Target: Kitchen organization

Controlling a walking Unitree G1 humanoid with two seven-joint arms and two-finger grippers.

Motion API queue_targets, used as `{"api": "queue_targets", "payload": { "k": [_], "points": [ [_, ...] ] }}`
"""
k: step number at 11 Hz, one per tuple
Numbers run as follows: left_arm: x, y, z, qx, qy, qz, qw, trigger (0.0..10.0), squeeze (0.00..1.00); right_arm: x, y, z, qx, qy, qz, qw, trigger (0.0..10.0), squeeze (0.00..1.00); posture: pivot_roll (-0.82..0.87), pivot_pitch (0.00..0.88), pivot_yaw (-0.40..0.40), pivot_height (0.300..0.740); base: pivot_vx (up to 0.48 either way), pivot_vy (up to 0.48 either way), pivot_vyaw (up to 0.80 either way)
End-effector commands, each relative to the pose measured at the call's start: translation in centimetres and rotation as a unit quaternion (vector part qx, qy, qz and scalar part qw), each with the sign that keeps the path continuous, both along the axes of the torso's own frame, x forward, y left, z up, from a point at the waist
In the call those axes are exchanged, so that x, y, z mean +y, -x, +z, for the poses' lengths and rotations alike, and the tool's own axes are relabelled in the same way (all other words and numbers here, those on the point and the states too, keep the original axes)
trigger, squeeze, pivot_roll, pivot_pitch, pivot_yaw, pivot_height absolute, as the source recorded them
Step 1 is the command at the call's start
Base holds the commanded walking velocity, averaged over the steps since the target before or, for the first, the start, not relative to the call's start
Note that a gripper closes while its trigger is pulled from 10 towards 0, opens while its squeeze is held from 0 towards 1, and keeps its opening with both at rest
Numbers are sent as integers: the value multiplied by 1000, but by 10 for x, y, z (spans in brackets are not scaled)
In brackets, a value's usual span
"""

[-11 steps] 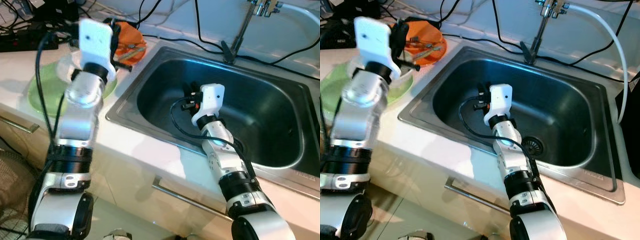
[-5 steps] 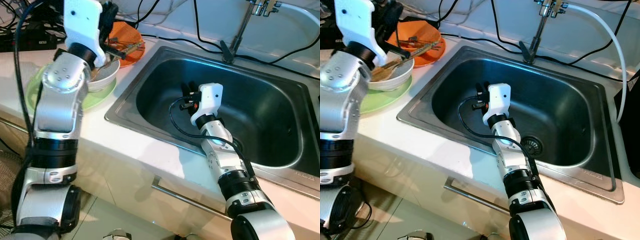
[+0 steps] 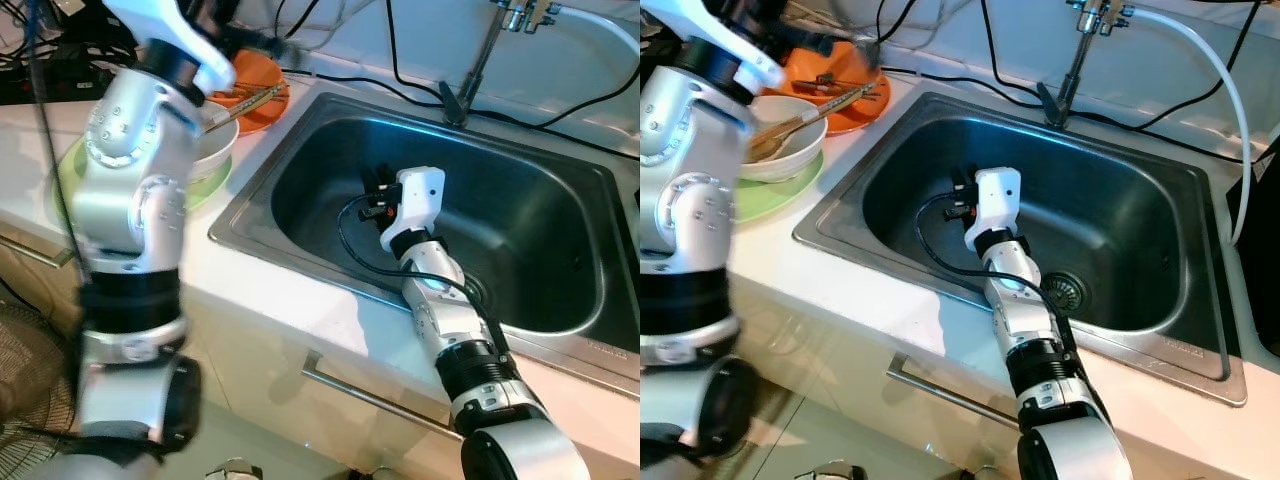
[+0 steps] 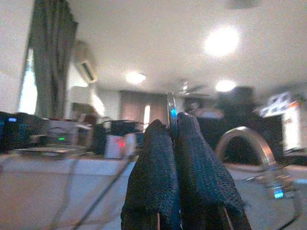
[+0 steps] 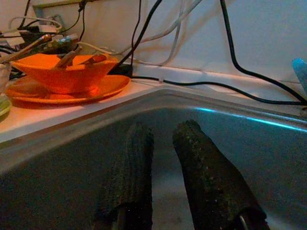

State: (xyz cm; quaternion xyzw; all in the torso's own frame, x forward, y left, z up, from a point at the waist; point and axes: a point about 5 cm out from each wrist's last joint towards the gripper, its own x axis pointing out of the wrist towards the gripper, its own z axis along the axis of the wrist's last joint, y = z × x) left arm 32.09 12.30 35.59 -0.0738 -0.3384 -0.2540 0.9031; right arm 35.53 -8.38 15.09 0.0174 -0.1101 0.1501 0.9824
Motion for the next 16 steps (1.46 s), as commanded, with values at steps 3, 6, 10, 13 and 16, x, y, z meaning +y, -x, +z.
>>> {"api": "queue_targets", "payload": {
  "k": [3,6,10,13,16],
  "points": [
    [-13,-9,-31,46,21,-49,997,10000,0,-11,-4,3,-5,-1,-13,1000,10000,0,65,43,-58,740,0,0,0],
    [-13,-22,-67,102,28,-60,993,10000,0,-46,-6,7,-15,21,-51,998,10000,753,47,35,-38,740,0,0,0],
    [-20,-26,-86,139,48,-94,985,10000,0,-38,2,27,-57,58,62,995,10000,1000,37,21,-22,740,0,0,0],
    [-24,-29,-93,154,47,-109,981,10000,0,-32,14,35,-68,79,151,983,10000,992,29,13,-8,740,0,0,0],
    [-26,-29,-95,156,39,-133,978,10000,0,-28,22,36,-67,87,184,977,10000,0,25,21,2,740,0,0,0]
  ]
}}
